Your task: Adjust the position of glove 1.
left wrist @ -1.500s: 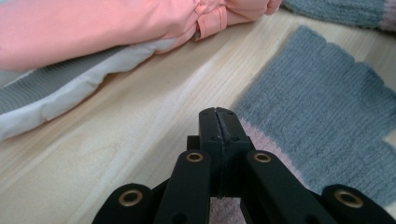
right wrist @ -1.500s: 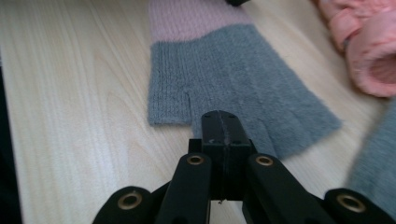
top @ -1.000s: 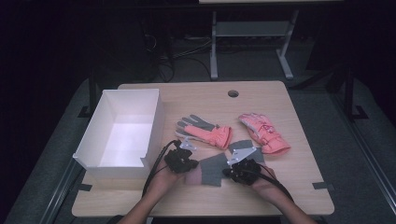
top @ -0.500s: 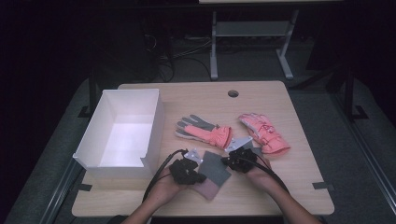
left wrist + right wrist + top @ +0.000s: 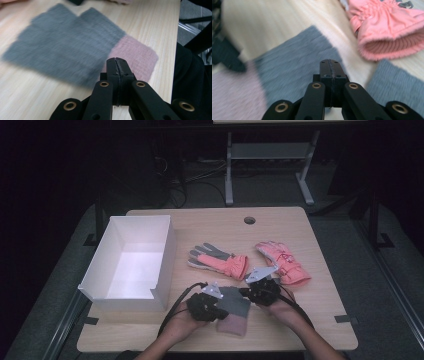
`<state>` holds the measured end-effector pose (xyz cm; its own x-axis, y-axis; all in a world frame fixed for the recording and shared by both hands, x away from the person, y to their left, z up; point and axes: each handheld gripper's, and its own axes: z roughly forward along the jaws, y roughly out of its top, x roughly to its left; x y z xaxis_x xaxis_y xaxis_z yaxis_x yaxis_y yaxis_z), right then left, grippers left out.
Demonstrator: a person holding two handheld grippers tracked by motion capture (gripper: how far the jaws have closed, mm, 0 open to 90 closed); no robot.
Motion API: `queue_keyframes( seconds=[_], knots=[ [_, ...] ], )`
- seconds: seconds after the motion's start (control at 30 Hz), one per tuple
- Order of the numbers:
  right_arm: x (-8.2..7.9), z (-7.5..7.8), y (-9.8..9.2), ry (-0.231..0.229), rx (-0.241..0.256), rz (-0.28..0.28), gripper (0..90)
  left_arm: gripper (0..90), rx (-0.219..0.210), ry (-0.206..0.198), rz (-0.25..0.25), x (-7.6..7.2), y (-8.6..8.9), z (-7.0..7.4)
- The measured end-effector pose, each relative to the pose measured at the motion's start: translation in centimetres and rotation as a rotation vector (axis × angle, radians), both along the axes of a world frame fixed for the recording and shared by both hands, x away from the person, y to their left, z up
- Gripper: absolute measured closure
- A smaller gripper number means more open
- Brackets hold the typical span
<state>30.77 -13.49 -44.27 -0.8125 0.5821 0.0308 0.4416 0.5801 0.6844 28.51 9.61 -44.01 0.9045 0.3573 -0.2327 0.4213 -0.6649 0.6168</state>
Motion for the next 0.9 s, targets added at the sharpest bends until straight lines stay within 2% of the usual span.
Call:
queue_keyframes(
  seconds=[0.07,0.23,0.3,0.43,0.53,0.63,0.67,0.8,0.9],
  knots=[
    [-1.3,0.1,-0.5,0.009,-0.015,0.017,90.0,89.7,0.001,-0.001,0.027,0.2,0.8,0.1],
    [-2.6,-0.6,-0.5,0.045,-0.043,0.043,90.0,89.7,0.022,0.014,0.011,0.3,0.3,-0.7],
    [-2.3,-1.0,-0.1,0.048,-0.068,0.045,90.0,89.7,0.032,0.02,-0.007,0.2,-0.1,-1.0],
    [-1.6,-1.3,0.1,0.045,-0.08,0.031,90.0,89.7,0.03,0.022,-0.023,0.2,-0.6,-1.0],
    [-1.2,-1.3,0.1,0.04,-0.08,0.021,90.0,89.7,0.025,0.029,-0.042,0.2,-1.2,-1.1],
    [-0.1,-1.4,0.3,0.028,-0.07,-0.006,90.0,89.7,0.017,0.026,-0.056,0.1,-2.1,-1.2],
    [0.2,-1.5,0.4,0.025,-0.065,-0.008,90.0,89.7,0.018,0.024,-0.075,0.1,-2.7,-1.2],
    [1.0,-1.6,1.1,0.016,-0.058,-0.011,90.0,89.7,0.01,0.022,-0.098,0.2,-3.4,-1.3],
    [1.4,-1.7,1.8,0.005,-0.052,-0.006,90.0,89.7,-0.005,0.028,-0.087,0.2,-3.8,-1.4]
  ],
)
